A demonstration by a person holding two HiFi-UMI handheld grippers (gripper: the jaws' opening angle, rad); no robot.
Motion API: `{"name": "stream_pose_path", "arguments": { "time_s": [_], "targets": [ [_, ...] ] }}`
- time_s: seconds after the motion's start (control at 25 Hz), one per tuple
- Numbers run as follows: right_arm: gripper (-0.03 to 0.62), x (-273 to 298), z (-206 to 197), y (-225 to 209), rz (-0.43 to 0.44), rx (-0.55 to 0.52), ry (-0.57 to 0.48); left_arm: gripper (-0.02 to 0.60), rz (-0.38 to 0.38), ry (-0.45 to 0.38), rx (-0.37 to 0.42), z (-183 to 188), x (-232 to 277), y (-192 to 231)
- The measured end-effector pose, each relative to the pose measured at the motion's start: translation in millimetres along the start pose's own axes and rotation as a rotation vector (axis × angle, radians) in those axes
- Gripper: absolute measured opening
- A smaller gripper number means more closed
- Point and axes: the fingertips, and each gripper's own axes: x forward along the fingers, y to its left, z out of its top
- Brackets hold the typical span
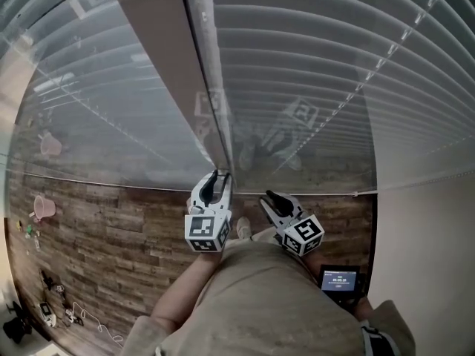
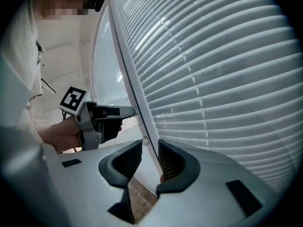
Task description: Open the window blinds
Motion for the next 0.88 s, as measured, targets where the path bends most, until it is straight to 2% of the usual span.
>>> {"name": "stream_pose_path", "arguments": {
  "time_s": [0.08,0.24,0.48,0.88],
  "targets": [
    [0.112,-1.6,0.3,-1.7,-0.008,0.005,0.002,0.138,-0.017,0.001,-0.067,0.3,-0.7,0.9],
    [0.112,1.7,3.8,-5.6,-0.011,0.006,-0.003,0.137,-0.067,-0.008,-0.254,1.6,2.6,5.4],
    [0.110,0.8,7.3,-0.9,-0.005,0.001,-0.004,0.137,-0.141,-0.026,-0.468,3.9,-0.3,5.2],
    [0.111,6.1,12.6,2.5,0.003,-0.008,0.000,0.137,-0.265,-0.071,-0.767,4.7,-1.4,11.1]
  ]
}}
